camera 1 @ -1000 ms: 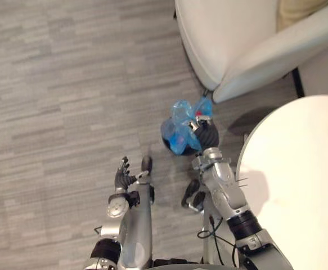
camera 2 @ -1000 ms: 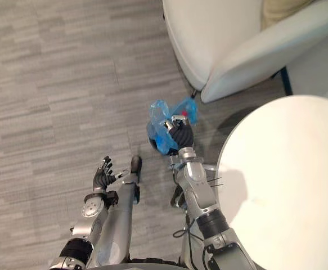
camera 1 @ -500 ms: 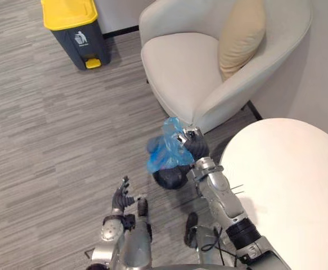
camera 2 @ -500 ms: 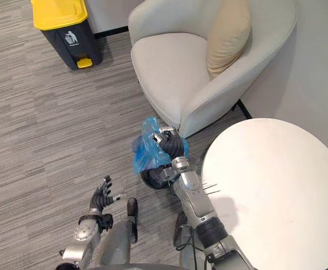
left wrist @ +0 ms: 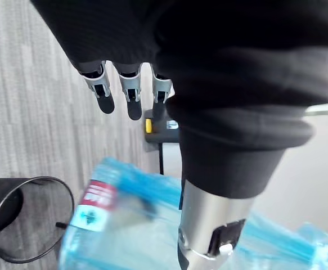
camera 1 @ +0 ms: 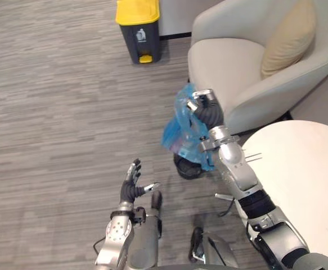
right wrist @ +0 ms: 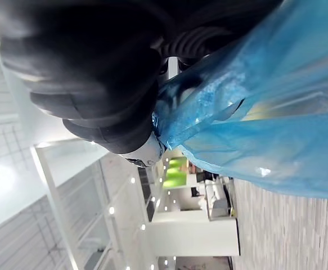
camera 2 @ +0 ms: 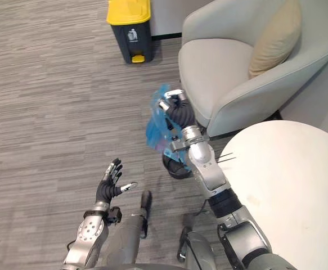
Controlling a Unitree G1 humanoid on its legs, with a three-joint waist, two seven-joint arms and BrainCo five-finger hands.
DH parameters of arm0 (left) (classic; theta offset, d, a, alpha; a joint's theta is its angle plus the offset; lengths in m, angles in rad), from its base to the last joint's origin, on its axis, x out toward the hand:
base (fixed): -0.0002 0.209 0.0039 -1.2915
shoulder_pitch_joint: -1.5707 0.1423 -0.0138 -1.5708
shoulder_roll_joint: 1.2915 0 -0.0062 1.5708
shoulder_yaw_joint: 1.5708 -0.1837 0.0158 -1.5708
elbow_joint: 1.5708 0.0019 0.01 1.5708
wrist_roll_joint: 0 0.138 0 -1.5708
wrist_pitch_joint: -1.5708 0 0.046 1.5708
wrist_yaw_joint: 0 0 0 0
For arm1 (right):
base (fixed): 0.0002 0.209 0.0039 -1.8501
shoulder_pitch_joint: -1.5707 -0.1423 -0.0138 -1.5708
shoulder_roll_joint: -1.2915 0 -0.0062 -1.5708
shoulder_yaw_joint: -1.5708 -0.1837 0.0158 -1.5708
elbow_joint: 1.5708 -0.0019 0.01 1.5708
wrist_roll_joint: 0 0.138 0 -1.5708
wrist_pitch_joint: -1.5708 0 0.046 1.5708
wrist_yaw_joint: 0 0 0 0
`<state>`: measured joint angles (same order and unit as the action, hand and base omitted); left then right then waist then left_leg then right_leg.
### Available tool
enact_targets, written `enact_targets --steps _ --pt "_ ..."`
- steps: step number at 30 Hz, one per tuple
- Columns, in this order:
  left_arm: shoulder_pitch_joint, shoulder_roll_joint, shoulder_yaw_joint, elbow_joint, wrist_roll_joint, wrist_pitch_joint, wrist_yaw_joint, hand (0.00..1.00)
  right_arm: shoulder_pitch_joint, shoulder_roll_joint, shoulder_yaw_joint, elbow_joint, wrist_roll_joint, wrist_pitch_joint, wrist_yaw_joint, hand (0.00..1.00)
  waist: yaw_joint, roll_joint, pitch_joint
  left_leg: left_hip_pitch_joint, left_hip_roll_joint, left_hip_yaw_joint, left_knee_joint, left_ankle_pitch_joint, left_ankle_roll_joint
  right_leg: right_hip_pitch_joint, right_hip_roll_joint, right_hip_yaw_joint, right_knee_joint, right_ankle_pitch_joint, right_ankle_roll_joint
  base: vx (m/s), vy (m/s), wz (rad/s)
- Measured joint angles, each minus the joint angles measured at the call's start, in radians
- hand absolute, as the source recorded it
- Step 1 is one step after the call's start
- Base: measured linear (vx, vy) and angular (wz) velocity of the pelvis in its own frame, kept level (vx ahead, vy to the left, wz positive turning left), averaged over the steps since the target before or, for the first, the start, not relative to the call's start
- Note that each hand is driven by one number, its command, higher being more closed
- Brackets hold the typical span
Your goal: Gather rubbish on tea table into small bin, then transfer packed bag to large trash can.
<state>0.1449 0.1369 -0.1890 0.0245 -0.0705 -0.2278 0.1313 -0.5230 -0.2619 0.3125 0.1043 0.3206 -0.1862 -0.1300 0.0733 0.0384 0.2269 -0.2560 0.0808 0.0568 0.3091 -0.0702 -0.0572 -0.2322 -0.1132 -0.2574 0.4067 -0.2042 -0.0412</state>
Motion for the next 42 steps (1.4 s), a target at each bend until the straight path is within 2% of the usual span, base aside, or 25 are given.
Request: enact_targets --steps 1,4,8,12,19,25,28,35,42 --pt "-0.021 0.015 -0.007 -0.003 0.012 -0.003 0.001 0.0 -0.001 -0.001 0.0 0.0 0.0 0.0 0.005 1.0 -0.008 0.0 0.0 0.049 0.0 0.002 -0.082 0.009 -0.003 0.018 0.001 -0.013 -0.034 0.028 0.009 -0.11 0.079 0.3" --pt "-0.05 0.065 -0.058 -0.02 0.054 -0.006 0.001 0.0 -0.002 -0.001 0.002 0.0 0.0 0.001 0.031 1.0 -0.008 0.003 -0.016 0.097 -0.019 0.001 -0.208 0.089 0.016 0.059 0.005 -0.011 -0.139 0.097 0.035 -0.1 0.105 0.11" --pt "-0.055 0.084 -0.105 -0.02 0.126 -0.007 0.0 0.0 -0.003 0.001 0.012 -0.003 0.003 0.001 0.072 1.0 -0.009 0.004 -0.051 0.154 -0.032 0.015 -0.348 0.166 0.029 0.093 0.017 0.003 -0.251 0.171 0.055 -0.07 0.101 -0.08" --pt "-0.083 0.093 -0.147 -0.014 0.169 -0.005 -0.016 0.0 -0.003 0.001 0.05 -0.034 0.032 0.01 0.113 1.0 -0.016 0.003 -0.075 0.19 -0.033 0.026 -0.403 0.202 0.04 0.123 0.03 0.021 -0.313 0.215 0.058 -0.03 0.044 -0.14" --pt "-0.145 0.094 -0.161 0.043 0.251 0.006 -0.012 0.0 -0.003 -0.003 0.112 -0.094 0.076 0.019 0.164 1.0 -0.032 0.0 -0.114 0.218 -0.024 0.024 -0.403 0.205 0.036 0.158 0.048 0.03 -0.333 0.223 0.054 0.0 0.006 -0.01" --pt "-0.172 0.064 -0.095 0.05 0.309 0.028 0.049 0.0 -0.002 -0.002 0.15 -0.124 0.154 0.021 0.223 1.0 -0.032 -0.002 -0.127 0.235 -0.019 0.024 -0.411 0.208 0.032 0.178 0.06 0.032 -0.348 0.224 0.054 0.0 0.003 -0.01" --pt "-0.172 0.057 -0.079 0.055 0.319 0.034 0.066 0.0 0.003 0.003 0.176 -0.128 0.153 0.022 0.238 1.0 -0.031 -0.006 -0.144 0.246 -0.018 0.023 -0.411 0.209 0.031 0.196 0.061 0.032 -0.363 0.229 0.053 0.0 0.0 0.0" --pt "-0.151 0.013 -0.025 0.054 0.317 0.035 0.07 0.0 0.027 0.019 0.166 -0.093 0.091 0.022 0.211 1.0 -0.028 -0.013 -0.151 0.255 -0.018 0.022 -0.412 0.208 0.031 0.212 0.062 0.03 -0.376 0.229 0.06 0.0 0.0 0.0" --pt "-0.048 -0.005 0.038 -0.039 0.272 0.025 0.064 0.0 0.083 0.019 0.108 -0.001 0.022 0.05 0.174 1.0 -0.025 -0.014 -0.152 0.271 -0.022 0.001 -0.412 0.208 0.031 0.244 0.061 0.011 -0.393 0.229 0.06 0.01 0.005 0.09"
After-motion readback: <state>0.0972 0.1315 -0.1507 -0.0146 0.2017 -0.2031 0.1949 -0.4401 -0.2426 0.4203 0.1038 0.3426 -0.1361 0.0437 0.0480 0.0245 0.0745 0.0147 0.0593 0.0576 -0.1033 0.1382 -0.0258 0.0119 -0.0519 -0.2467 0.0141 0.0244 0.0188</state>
